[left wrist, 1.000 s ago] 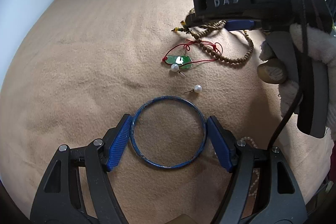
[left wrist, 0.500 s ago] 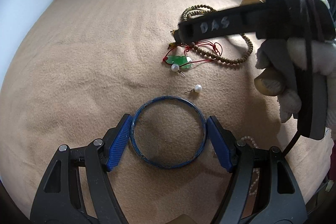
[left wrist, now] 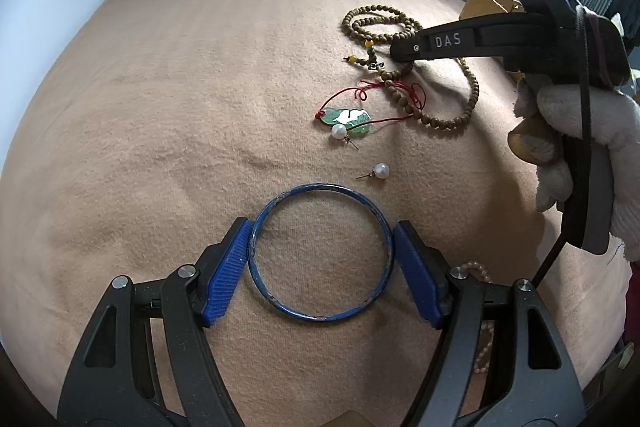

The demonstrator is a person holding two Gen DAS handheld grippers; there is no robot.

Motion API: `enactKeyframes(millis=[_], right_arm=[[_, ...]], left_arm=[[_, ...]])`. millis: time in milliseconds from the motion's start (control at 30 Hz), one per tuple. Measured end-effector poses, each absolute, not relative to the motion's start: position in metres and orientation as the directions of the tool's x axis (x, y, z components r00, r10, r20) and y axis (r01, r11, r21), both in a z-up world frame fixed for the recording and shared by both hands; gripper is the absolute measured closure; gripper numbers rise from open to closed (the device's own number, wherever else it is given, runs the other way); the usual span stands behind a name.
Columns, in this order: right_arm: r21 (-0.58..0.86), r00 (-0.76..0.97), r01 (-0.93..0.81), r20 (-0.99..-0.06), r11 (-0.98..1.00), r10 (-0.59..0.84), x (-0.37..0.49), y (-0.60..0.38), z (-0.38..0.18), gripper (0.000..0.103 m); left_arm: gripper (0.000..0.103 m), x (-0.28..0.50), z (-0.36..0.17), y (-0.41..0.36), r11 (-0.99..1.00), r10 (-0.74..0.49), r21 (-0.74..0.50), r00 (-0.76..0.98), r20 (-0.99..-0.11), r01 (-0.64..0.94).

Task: Organize jewelry
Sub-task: 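Close the right tool on the brown wooden bead necklace, then lift the bangle and bead necklace into the cardboard box and open both tools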

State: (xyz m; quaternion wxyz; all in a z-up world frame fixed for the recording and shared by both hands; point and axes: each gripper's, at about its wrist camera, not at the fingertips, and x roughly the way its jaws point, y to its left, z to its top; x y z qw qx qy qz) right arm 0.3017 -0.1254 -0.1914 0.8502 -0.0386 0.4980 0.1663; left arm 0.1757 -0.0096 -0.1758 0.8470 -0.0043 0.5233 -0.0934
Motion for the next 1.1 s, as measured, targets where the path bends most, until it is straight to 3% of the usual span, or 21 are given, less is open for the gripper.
enactKeyframes(millis=[467,1100], right_arm=[[0.169,0.547,-0.298,-0.776,0.939,0.313,0.281,-0.153,-0.14,0.098],[0.172,0.706,-0.321,-0.612,0.931,0.356,0.231,-0.179,-0.007,0.098]], left_arm=[[0.029,0.174,-0.154,0.006,0.984,-0.178,-0.144,0.474,-0.862,0.108],[0.029,0.147,-0.09,0.007,0.98,-0.199,-0.156,0.592,-0.781,0.124]])
